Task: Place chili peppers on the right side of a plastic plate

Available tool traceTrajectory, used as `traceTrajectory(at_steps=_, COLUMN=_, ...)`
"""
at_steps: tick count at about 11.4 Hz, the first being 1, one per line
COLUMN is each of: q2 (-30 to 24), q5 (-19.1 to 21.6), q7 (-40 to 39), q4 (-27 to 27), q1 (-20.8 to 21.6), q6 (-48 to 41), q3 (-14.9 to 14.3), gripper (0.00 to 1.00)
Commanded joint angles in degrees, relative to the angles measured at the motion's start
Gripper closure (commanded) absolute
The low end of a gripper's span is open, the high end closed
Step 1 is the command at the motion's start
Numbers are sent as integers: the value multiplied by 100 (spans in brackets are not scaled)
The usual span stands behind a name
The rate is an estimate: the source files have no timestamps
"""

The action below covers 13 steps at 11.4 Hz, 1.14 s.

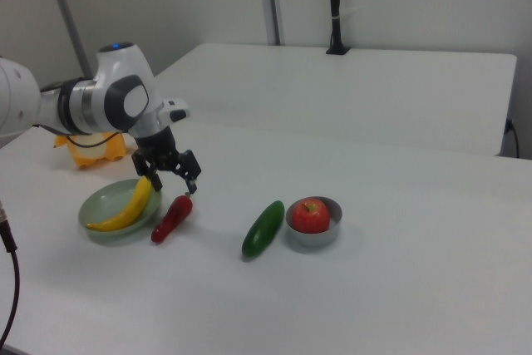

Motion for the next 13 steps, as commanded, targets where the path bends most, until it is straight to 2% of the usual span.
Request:
traceTrajectory(at_steps=1, q2=-587, q5=35, q7=188, q4=166, q1=-218, q6=-509, q3=-30, gripper=0)
traceTrajectory(at_steps=3, q2=-885, q5=176, q7=425, q4=300, q1=-236, q6=-827, q3=-22, gripper=0)
traceTrajectory(at_steps=5, q2=-1306, q5=492, q7=662, q4=282, q1=-236, q6=-1177, q3=-30, gripper=0)
traceTrajectory(at_steps=6, q2=-1543, q5=510, q7=698, q4=273, q1=-253, q6=-1397, q3=-126, gripper=0)
traceTrajectory(at_steps=7, q2=-1720, q5=519, q7=655, q4=273, q1=-236, q6=-1495, q3=-345, gripper=0)
traceTrajectory(at_steps=8, q2=-1808, q5=519, q7=550, q4=265, q1=-210, q6=-1505, q3=-469, gripper=0)
traceTrajectory(at_steps=13, q2=-1932, q5=668, q7=76, q4=291, q1=-262, q6=-1838, q3=-602, gripper=0)
